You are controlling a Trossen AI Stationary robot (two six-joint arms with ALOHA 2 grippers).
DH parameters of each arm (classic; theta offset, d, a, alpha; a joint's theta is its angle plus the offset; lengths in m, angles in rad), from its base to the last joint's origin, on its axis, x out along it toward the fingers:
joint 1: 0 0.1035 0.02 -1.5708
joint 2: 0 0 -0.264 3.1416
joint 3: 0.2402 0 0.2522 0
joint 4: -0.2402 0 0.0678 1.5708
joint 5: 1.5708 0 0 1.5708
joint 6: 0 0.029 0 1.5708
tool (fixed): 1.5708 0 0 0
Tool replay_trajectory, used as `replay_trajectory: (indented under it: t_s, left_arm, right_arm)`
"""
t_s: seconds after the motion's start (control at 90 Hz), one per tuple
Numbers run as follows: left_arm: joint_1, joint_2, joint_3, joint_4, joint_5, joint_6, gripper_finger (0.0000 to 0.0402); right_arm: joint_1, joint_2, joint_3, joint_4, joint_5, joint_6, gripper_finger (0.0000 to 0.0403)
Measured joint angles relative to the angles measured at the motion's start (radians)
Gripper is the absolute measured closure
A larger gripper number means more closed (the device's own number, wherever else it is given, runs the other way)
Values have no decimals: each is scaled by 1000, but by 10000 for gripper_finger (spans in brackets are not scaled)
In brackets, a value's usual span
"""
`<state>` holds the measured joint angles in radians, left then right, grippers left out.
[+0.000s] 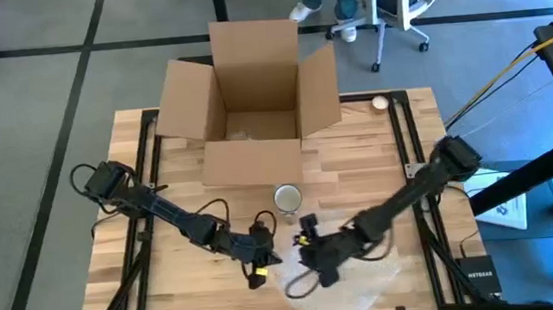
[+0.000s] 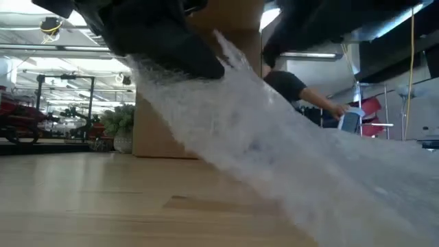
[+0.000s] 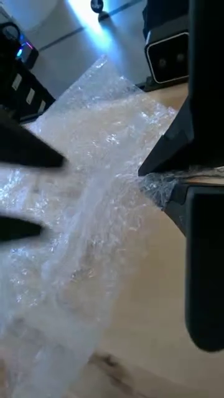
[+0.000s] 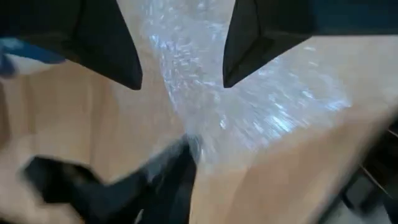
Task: Wrap mug
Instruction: Prepare the transparent bubble wrap
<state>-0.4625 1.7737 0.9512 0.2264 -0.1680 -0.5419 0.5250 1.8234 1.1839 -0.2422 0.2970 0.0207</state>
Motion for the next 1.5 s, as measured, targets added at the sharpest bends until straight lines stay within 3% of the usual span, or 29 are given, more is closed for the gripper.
replay_trajectory:
  t_s: [0.122,0.211,0.367,0.422,0.578,0.711,0.889,1.056,1.233,1.5]
  left_arm:
    - [0,0,0,1,0,3,401]
    - [2,0,0,1,-2,8,401]
    - [3,0,0,-22,-8,6,401]
    - [3,0,0,-35,-16,-3,401]
    - [-4,-24,0,-158,-19,-65,401]
    - [-48,-103,0,-317,-60,-160,401]
    - [-160,-231,0,-588,-193,-331,401]
    - [-286,-281,0,-764,-235,-560,401]
    - [-379,-278,0,-834,-238,-749,401]
    - [-496,-277,0,-853,-266,-960,401]
  right_arm:
    - [-33,49,51,7,-89,-34,211]
    - [-36,73,76,-34,-87,-53,238]
    - [-30,70,137,-118,-97,-56,366]
    - [-21,66,166,-195,-116,-51,388]
    - [47,64,276,-442,-66,90,400]
    - [152,64,335,-550,24,271,402]
    - [324,67,337,-653,151,697,402]
    - [470,74,288,-675,225,1117,403]
    - [557,74,214,-683,166,1360,403]
    - [581,74,109,-688,-146,1582,402]
